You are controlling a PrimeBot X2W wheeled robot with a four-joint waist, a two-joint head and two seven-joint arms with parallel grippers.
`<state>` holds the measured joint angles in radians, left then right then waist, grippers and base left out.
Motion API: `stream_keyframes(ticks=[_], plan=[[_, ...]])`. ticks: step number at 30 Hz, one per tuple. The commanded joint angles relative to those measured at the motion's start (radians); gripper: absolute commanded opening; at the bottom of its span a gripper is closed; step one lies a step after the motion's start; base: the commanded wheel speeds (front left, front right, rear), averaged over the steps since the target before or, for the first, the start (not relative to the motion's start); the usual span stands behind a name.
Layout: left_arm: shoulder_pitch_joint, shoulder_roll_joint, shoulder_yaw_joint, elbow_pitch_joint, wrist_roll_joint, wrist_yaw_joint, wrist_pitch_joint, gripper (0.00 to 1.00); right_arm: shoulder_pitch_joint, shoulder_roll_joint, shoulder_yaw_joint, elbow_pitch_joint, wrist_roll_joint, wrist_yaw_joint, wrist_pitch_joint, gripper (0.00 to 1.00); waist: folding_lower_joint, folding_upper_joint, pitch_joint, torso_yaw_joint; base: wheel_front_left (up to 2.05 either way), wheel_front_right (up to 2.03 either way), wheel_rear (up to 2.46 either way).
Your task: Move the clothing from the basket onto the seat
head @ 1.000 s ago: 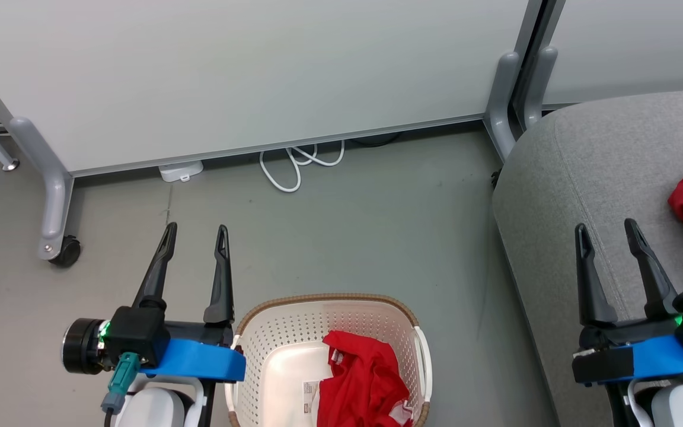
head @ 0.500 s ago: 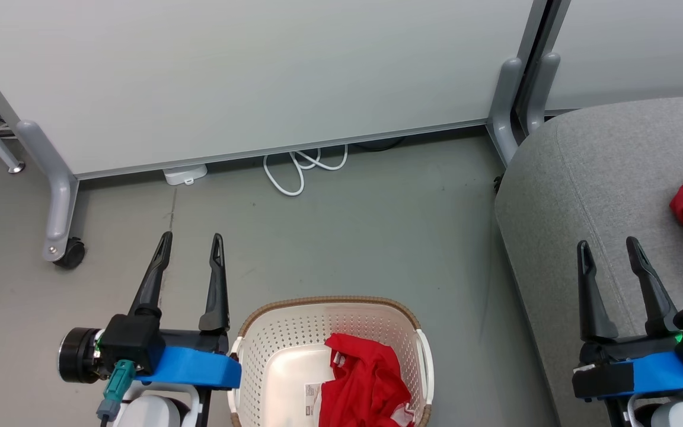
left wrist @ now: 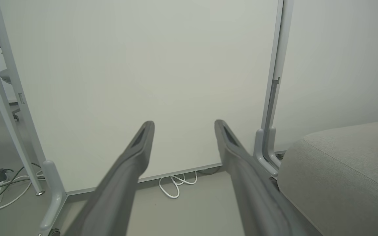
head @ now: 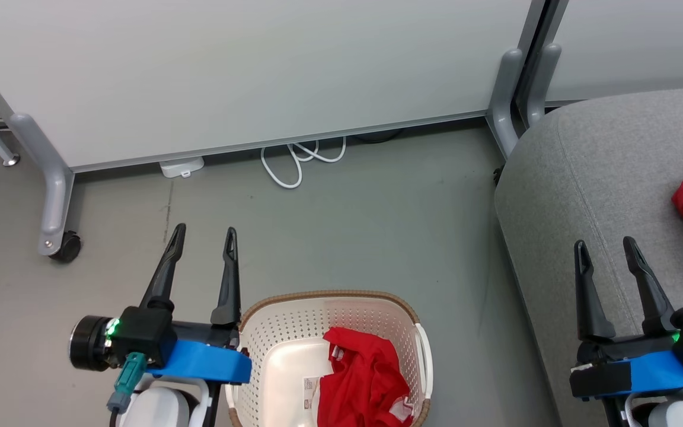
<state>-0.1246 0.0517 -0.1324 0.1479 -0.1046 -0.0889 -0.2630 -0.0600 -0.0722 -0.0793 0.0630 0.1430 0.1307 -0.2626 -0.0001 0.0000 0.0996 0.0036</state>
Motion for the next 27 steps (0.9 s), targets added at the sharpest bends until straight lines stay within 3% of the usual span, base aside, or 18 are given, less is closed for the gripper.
stream_keyframes(ticks=[1, 8, 16, 27], plan=[[-0.027, -0.002, -0.009, 0.005, 0.005, -0.008, -0.003, 1.0, -0.008, 0.002, 0.001, 0.0, -0.002, 0.0, -0.003, 1.0, 0.0001, 0.0, 0.009, -0.003, 0.0, 0.0, 0.0], [-0.124, -0.002, -0.078, 0.076, 0.016, -0.034, -0.003, 1.0, -0.061, -0.006, 0.023, -0.013, 0.004, 0.0, -0.004, 1.0, 0.0001, 0.0, 0.079, -0.034, 0.0, 0.0, 0.0], [-0.294, 0.025, -0.163, 0.232, 0.022, -0.044, -0.003, 1.0, -0.156, -0.021, 0.044, -0.037, 0.017, 0.0, -0.003, 1.0, 0.0001, 0.0, 0.23, -0.095, 0.0, 0.0, 0.0], [-0.513, 0.081, -0.397, 0.5, -0.054, -0.042, -0.003, 1.0, -0.259, -0.022, 0.051, -0.056, 0.032, 0.0, -0.004, 1.0, 0.0001, 0.0, 0.409, -0.156, 0.0, 0.0, 0.0]])
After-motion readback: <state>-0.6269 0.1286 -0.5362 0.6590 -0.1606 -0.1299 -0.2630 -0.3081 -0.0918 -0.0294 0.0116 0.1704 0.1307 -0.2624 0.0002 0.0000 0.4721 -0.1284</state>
